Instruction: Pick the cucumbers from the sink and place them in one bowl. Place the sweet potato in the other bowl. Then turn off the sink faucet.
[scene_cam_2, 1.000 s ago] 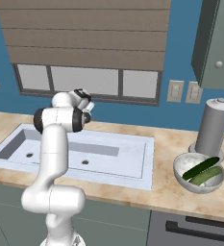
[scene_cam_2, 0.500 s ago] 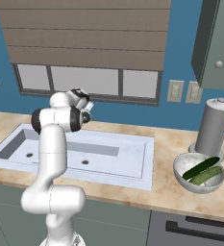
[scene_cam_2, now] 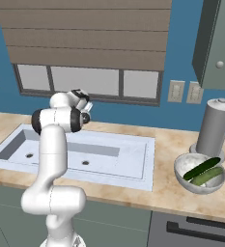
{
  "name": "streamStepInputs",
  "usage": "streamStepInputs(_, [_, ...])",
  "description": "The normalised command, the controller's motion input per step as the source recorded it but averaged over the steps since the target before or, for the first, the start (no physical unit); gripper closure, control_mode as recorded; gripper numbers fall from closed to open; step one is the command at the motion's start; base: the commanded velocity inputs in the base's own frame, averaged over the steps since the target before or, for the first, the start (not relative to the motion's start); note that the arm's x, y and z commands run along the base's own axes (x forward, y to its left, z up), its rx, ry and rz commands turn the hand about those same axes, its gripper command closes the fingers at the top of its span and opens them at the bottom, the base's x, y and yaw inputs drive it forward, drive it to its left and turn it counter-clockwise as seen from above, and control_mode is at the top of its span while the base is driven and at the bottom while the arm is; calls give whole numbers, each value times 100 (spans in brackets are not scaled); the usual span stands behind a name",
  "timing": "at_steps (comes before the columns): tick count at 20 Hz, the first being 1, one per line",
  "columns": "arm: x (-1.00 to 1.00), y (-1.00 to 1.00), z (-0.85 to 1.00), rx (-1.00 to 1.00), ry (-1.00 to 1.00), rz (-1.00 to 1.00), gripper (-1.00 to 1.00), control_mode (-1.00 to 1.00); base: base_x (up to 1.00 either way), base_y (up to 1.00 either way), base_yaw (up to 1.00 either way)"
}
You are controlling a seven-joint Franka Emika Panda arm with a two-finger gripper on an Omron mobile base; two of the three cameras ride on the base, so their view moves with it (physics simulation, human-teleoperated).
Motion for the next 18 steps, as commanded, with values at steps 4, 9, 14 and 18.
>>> streamStepInputs(4, [8,89,100,19,-6,8,-100,-100,0,0,0])
streamStepInputs(9, [17,94,100,22,-7,10,-100,-100,0,0,0])
streamStepInputs(14, [12,98,100,22,-2,8,-100,-100,0,0,0])
streamStepInputs(18, [11,100,100,22,-1,5,-100,-100,0,0,0])
